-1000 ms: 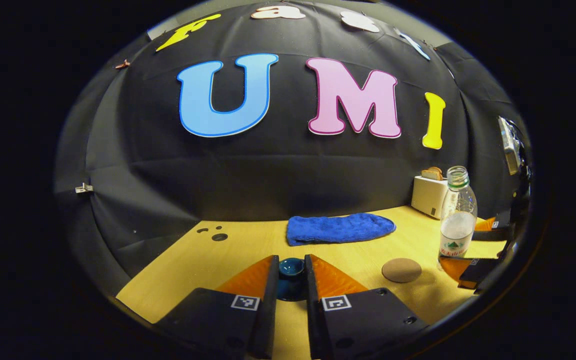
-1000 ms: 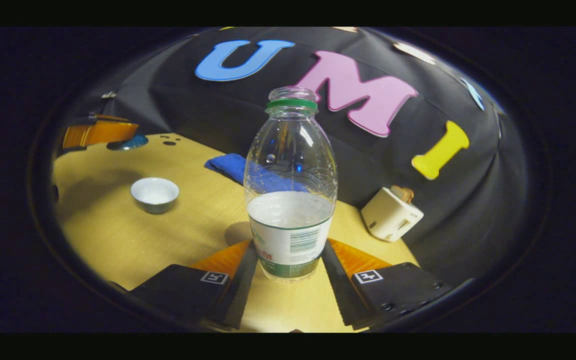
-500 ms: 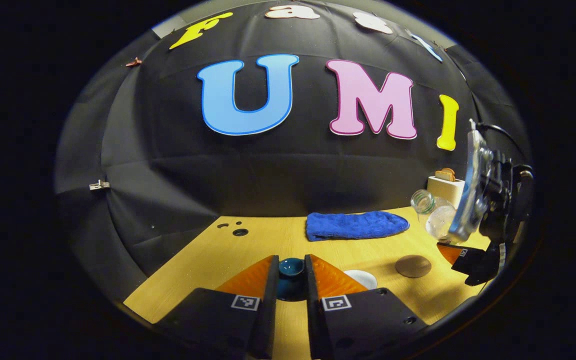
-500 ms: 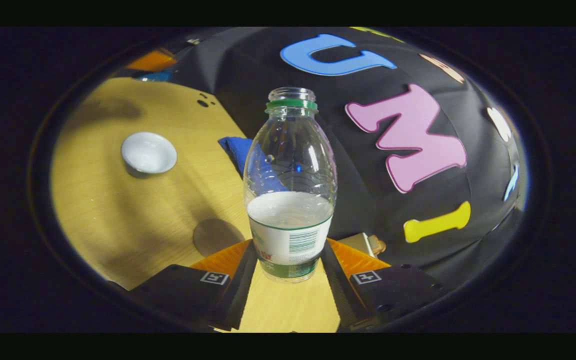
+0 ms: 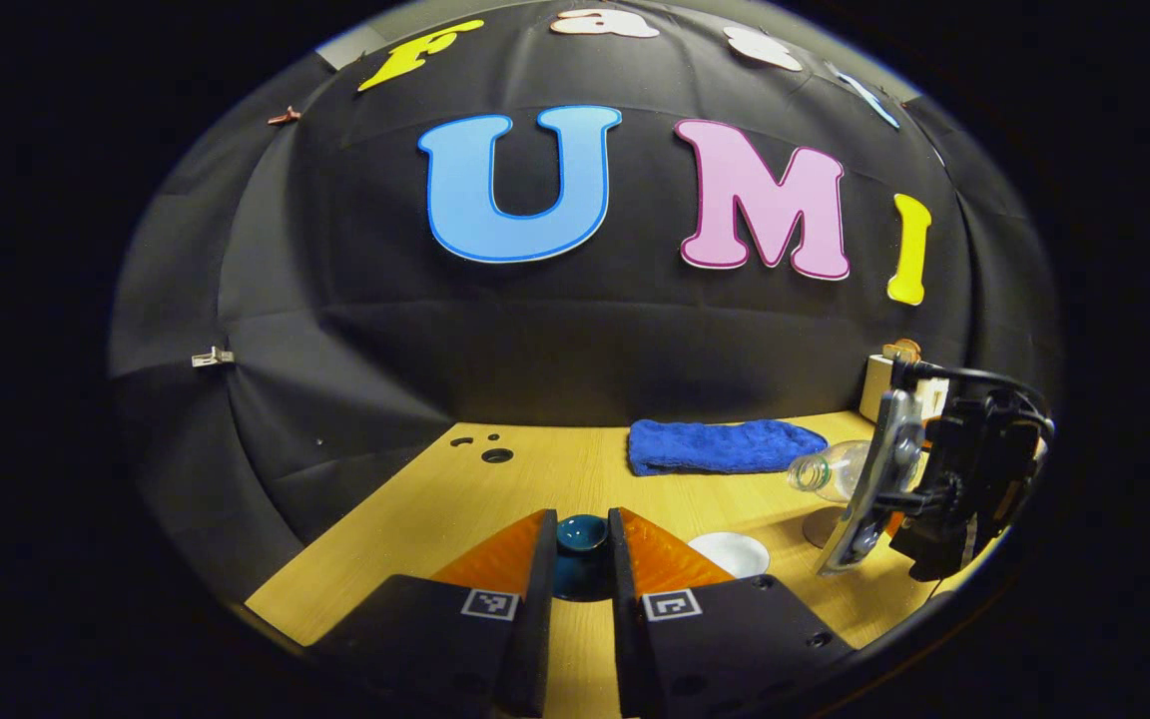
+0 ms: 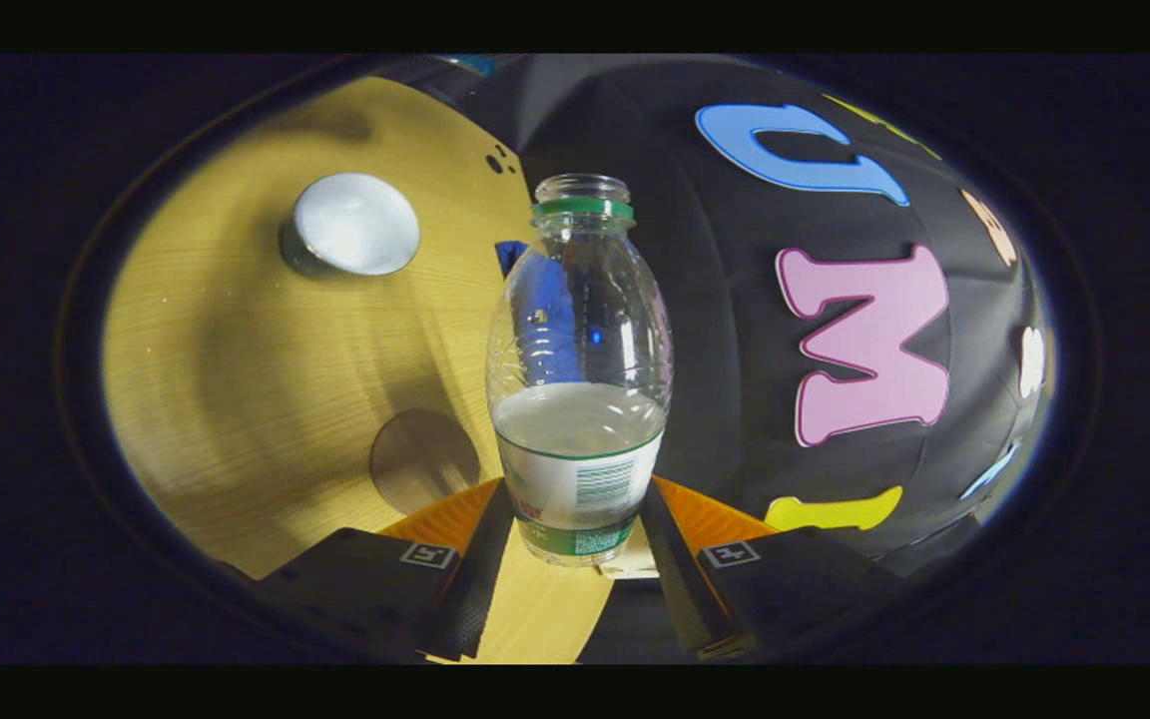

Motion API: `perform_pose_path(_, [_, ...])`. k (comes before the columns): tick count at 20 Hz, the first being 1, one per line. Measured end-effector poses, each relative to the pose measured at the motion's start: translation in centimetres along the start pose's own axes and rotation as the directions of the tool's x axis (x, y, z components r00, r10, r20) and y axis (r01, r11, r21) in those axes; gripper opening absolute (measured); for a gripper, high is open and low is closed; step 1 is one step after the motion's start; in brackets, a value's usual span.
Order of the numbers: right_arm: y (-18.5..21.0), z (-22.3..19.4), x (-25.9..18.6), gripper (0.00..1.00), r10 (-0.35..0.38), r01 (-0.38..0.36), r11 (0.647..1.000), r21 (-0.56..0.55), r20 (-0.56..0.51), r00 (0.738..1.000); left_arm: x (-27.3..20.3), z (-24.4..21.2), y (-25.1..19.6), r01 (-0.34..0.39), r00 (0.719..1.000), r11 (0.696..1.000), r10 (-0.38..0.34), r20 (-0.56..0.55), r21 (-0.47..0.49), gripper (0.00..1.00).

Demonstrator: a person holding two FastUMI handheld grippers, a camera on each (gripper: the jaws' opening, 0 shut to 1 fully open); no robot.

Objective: Open the teacup lid with one hand, grasp the water bottle and pour water into the teacup with the other hand; after pouring, place the water bottle on the coaster and then close the teacup lid.

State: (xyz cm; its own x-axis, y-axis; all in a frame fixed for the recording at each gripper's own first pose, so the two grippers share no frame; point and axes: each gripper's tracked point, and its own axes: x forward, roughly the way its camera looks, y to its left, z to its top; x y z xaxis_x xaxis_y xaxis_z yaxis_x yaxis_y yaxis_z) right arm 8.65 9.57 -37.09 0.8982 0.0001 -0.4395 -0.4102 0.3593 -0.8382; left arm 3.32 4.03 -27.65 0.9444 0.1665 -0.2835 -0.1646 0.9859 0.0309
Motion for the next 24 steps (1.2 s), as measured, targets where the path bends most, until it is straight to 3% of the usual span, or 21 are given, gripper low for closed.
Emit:
perform_pose_path(2, [0.5, -0.1, 0.4, 0.74, 0.002, -0.002, 0.999, -0.045, -0.001, 1.0, -0.1, -0.3, -0.1, 0.003, 1.0, 1.0, -0.003, -0.004, 0.002, 0.27])
perform_pose_path(10, [-0.2, 0.1, 1.7, 0.74, -0.045, 0.051, 0.972, -0.229, 0.031, 0.999, -0.3, -0.9, -0.3, 0.01, 1.0, 1.0, -0.01, -0.014, -0.001, 0.31])
perform_pose_path(11, [-0.3, 0.2, 1.7, 0.74, -0.051, 0.058, 0.968, -0.244, 0.037, 0.998, -0.3, -0.9, -0.3, 0.01, 1.0, 1.0, -0.01, -0.015, 0.001, 0.27])
perform_pose_path(12, [-0.4, 0.5, 1.7, 0.74, -0.057, 0.067, 0.963, -0.26, 0.044, 0.997, -0.4, -1.0, -0.2, 0.009, 1.0, 1.0, -0.009, -0.016, 0.003, 0.31])
perform_pose_path(15, [-0.9, 0.5, 1.9, 0.74, -0.067, 0.083, 0.95, -0.302, 0.063, 0.996, -0.4, -1.1, -0.2, 0.006, 1.0, 1.0, -0.006, -0.021, 0.001, 0.27])
perform_pose_path(16, [-0.9, 0.6, 1.9, 0.74, -0.068, 0.085, 0.946, -0.311, 0.066, 0.996, -0.5, -1.3, -0.2, 0.007, 1.0, 1.0, -0.007, -0.022, 0.0, 0.31])
perform_pose_path(24, [-1.6, 1.1, 1.9, 0.73, -0.089, 0.116, 0.919, -0.378, 0.088, 0.992, -0.7, -1.6, -0.3, 0.012, 1.0, 1.0, -0.012, -0.023, 0.006, 0.31])
